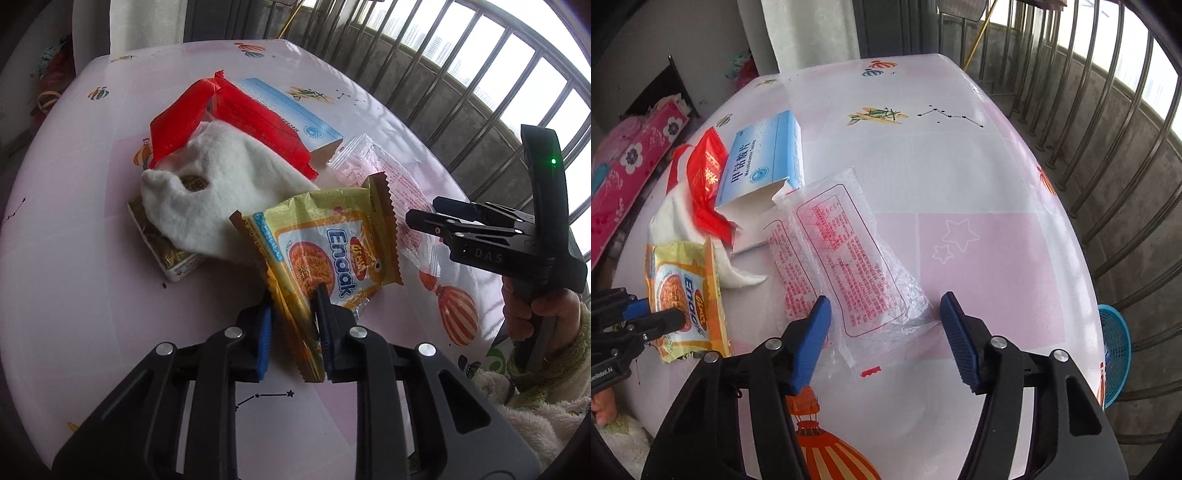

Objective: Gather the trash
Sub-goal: 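Grasp the yellow Enaak snack packet with the left tool while the right tool grasps the clear plastic bag, then carry the snack packet and clear bag to the blue basket and release both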

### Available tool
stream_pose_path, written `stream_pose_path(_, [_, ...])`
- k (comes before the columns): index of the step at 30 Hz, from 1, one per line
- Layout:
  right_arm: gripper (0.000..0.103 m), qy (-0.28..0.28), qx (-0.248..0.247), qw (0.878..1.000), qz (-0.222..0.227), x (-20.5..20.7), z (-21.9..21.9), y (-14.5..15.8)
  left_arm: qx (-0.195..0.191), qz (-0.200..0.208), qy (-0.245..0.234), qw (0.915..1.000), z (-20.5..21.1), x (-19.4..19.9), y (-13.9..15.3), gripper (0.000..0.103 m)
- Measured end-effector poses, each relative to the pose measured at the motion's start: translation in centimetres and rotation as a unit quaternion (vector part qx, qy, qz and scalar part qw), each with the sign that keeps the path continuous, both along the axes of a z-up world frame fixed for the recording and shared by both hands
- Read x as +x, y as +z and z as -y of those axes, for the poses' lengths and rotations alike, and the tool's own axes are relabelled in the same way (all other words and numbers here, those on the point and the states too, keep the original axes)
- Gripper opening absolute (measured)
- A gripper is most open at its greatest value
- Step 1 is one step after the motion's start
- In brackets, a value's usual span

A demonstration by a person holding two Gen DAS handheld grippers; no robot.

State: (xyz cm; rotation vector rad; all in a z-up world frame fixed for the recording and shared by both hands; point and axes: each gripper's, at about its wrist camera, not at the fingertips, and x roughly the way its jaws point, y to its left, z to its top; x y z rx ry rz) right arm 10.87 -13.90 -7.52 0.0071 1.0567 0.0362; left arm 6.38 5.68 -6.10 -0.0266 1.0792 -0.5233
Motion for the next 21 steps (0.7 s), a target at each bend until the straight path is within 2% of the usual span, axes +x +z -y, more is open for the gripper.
stream_pose_path(6, [0.042,0.000,-0.002,1.000,0.012,-1.0,-0.3,0.3,0.006,0.018,-0.005,0.9998,0.4,-0.5,1.0,0.013])
stream_pose_path(8, [0.031,-0.006,0.009,1.000,0.014,-1.3,0.1,0.5,0.007,0.023,-0.008,0.9997,0.3,-0.8,1.4,0.012])
stream_pose_path(11, [0.023,-0.019,0.032,0.999,0.016,-1.8,1.0,0.9,0.008,0.033,-0.013,0.9993,0.4,-1.2,2.1,0.011])
stream_pose_path(21, [0.019,-0.095,0.111,0.987,0.066,-4.6,6.9,4.0,-0.006,0.073,-0.040,0.9965,1.6,-2.9,5.4,0.009])
